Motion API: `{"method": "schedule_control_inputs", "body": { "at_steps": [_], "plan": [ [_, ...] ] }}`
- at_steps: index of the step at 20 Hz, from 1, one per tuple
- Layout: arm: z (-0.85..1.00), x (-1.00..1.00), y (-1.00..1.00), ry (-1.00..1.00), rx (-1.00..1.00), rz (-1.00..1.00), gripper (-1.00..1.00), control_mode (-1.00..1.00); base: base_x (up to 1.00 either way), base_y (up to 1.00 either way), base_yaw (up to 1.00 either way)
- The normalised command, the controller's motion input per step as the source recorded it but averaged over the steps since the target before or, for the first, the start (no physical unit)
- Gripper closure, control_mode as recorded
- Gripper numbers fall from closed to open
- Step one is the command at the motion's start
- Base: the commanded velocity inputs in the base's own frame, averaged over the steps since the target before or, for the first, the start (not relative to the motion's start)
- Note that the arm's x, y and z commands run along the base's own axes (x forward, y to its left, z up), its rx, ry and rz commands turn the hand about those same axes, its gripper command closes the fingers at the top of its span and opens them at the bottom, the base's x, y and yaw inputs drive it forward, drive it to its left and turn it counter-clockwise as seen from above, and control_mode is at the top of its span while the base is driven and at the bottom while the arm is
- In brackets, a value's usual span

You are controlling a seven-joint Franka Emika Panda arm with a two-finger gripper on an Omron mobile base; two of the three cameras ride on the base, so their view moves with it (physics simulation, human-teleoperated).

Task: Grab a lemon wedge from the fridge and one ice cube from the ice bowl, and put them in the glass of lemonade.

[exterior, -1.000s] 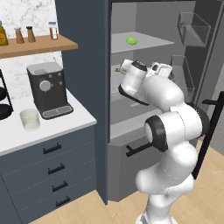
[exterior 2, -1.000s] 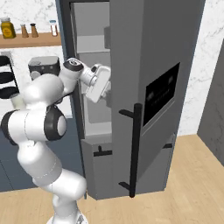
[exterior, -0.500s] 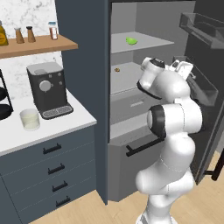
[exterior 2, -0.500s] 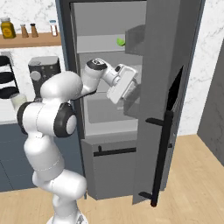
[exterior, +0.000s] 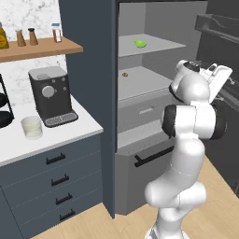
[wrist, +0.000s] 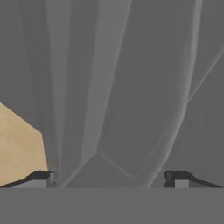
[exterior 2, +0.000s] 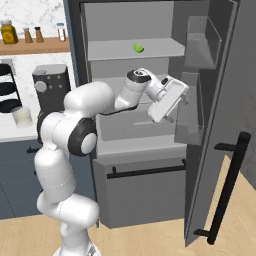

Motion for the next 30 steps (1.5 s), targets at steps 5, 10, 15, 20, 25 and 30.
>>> {"method": "schedule_control_inputs", "body": {
  "at_steps": [5,10,15,20,25,30],
  "plan": [
    [0.07,-0.02,-0.97,0.00,0.03,-0.05,-1.00,-1.00,0.00,0.00,0.00],
    [0.33,-0.26,-0.16,-0.12,0.02,0.03,-1.00,-1.00,0.00,0.00,0.00],
    [0.16,-0.53,0.18,-0.28,0.02,0.04,-1.00,-1.00,0.00,0.00,0.00],
    [0.00,-0.61,0.56,-0.51,0.25,0.03,-1.00,-1.00,0.00,0.00,0.00],
    [0.04,-0.39,0.81,-0.66,0.28,0.05,-1.00,-1.00,0.00,0.00,0.00],
    [0.06,-0.22,1.00,-0.56,0.18,0.09,-1.00,-1.00,0.00,0.00,0.00]
  ]
}}
